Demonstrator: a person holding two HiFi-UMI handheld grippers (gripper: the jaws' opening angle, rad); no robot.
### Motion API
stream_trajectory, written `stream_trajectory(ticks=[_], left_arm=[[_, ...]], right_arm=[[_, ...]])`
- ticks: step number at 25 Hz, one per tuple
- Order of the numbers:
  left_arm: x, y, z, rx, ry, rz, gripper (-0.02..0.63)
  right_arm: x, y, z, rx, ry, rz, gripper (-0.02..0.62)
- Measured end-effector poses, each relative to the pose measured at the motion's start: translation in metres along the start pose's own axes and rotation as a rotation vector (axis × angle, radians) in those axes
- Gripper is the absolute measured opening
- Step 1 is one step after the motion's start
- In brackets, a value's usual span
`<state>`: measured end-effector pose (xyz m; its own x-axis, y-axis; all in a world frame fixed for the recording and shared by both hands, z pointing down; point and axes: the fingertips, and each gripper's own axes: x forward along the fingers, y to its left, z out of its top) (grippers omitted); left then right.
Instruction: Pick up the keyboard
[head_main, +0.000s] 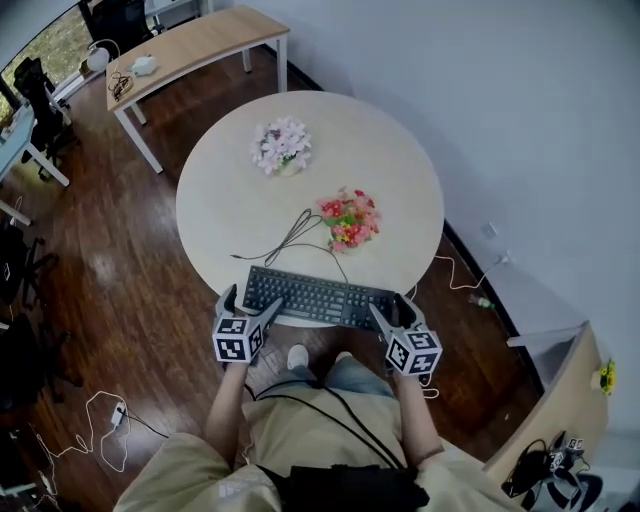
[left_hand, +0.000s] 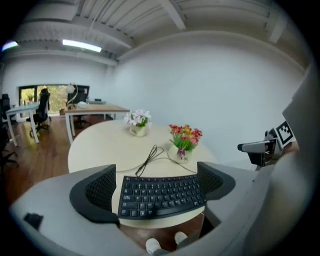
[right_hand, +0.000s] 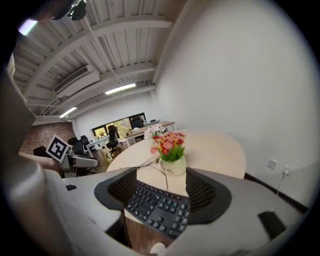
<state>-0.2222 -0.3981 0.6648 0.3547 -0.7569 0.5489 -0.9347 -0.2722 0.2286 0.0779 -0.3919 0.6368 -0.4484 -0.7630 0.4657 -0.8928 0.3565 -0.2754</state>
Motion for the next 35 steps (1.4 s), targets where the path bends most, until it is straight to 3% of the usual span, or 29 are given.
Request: stream_trajectory(ticks=[3,6,9,12,15,18,21,24,29,35], left_arm=[[0.025,0.02,-0.033,-0.109,0.097,-0.033,0.488],[0.041,0.039,-0.065,-0.155,0.198,-0.009,0.488],[0.052,0.061,-0.094,-0.179,0.301,0.053,0.488],[0.061,0.071,-0.104,-0.28,0.326,0.08,0.482],[0.073,0.067,-0.104,-0.313,0.337,0.061,0.482],[0.08,0.066,-0.109,-0.292,0.377,0.08,0.459],[0.078,0.07,-0.113,-0.245,0.388,0.126,0.383],[0.079,0.07,-0.111,-0.23,0.378,0.126,0.379],[0.077,0.074,-0.113,-0.229,0.402,0.099,0.36],[0.074,0.072,-0.109,-0.22,0.374,0.046,0.316]], right_arm=[[0.006,-0.04,-0.056,0.089,0.114,-0.014,0.319],[0.007,-0.069,-0.112,0.171,0.227,-0.026,0.319],[0.013,-0.083,-0.143,0.279,0.262,-0.011,0.319],[0.023,-0.088,-0.158,0.352,0.273,0.023,0.319],[0.036,-0.085,-0.164,0.411,0.275,0.062,0.319],[0.047,-0.08,-0.166,0.485,0.279,0.104,0.316],[0.053,-0.077,-0.167,0.519,0.288,0.119,0.262],[0.051,-0.075,-0.167,0.54,0.324,0.148,0.247],[0.043,-0.069,-0.172,0.538,0.36,0.195,0.225],[0.04,-0.066,-0.13,0.454,0.249,0.231,0.201]])
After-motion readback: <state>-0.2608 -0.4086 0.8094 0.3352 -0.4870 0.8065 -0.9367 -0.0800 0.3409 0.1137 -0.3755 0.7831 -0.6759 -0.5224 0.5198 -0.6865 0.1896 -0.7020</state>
